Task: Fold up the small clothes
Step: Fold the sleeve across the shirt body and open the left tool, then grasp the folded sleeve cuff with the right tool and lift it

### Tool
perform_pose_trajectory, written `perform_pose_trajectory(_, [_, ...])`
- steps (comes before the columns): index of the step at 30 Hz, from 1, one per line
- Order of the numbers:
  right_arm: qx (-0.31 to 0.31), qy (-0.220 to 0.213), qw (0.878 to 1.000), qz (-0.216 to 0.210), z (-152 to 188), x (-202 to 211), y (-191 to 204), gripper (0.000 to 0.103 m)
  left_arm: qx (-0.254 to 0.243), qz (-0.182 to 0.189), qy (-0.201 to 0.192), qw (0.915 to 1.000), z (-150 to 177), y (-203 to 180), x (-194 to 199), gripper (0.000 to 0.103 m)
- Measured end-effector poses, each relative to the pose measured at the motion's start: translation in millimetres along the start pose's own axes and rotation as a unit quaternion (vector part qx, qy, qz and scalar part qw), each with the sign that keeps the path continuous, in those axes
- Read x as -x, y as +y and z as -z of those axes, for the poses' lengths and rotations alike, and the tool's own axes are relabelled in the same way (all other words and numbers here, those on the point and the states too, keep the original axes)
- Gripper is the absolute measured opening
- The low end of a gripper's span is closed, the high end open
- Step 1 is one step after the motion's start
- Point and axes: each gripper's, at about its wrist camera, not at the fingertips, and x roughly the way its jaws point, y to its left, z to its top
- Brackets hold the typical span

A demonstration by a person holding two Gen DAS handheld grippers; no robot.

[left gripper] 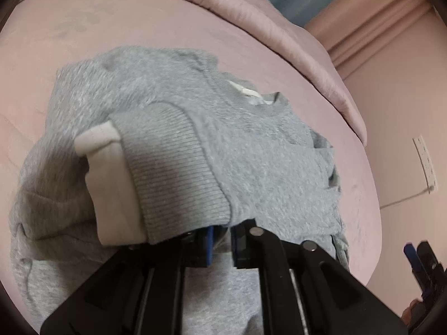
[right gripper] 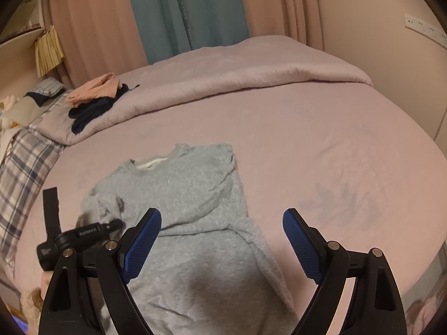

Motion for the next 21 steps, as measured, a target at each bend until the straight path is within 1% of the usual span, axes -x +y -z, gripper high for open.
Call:
perform_pose_trajectory(1, [0.001,0.001,1.0,-0.001,0.0,-0.3,1.1,0.089,-0.004,0.005,0.005,1.0,0.3,-1.6,4.2,0.021])
perform_pose_trajectory(2, [0.003,0.002,1.0,-0.001,-0.2,-1.0,2.1,0.089,-0.001,0.015,0.008,0.9999,0.3,-1.6,9.8,0.036])
perform_pose_trajectory(3, [0.006,0.002,1.0,-0.001,-0.7,-1.6,3.2,0.089,0.006,0.025,0.007,0.9997,0.2,-0.8,16.4,0.057])
perform_pose_trajectory(4, [0.011,0.003,1.0,0.001,-1.6,-2.2,5.7,0.089,0.016,0.035,0.0,0.9992,0.7,1.6,26.5,0.067])
perform_pose_trajectory(5, [0.017,0.003,1.0,0.003,-2.6,-3.0,8.4,0.089,0.026,0.04,-0.012,0.9988,1.4,4.6,38.3,0.079])
perform_pose_trajectory(8, [0.048,0.002,0.999,0.004,-6.8,-5.9,24.2,0.089,0.042,0.036,-0.047,0.9973,3.6,19.8,72.5,0.081])
perform_pose_trajectory(11, [0.084,0.004,0.996,-0.004,-10.2,-11.1,44.6,0.089,0.071,0.002,-0.079,0.9944,4.9,45.8,102.2,0.081])
perform_pose_trajectory(13, [0.108,0.009,0.994,-0.015,-12.8,-16.1,60.9,0.089,0.087,-0.029,-0.097,0.991,7.5,64.0,118.7,0.081])
perform_pose_trajectory(15, [0.133,0.015,0.991,-0.024,-15.2,-21.7,79.0,0.089,0.105,-0.047,-0.107,0.9876,11.2,79.9,129.1,0.081])
perform_pose_trajectory(18, [0.175,0.019,0.984,-0.034,-15.2,-29.4,104.6,0.089,0.139,-0.061,-0.115,0.9817,18.9,103.4,141.6,0.081])
perform_pose_trajectory(21, [0.232,0.029,0.971,-0.046,-10.8,-41.4,137.1,0.089,0.148,-0.079,-0.116,0.9791,25.3,113.7,147.2,0.081])
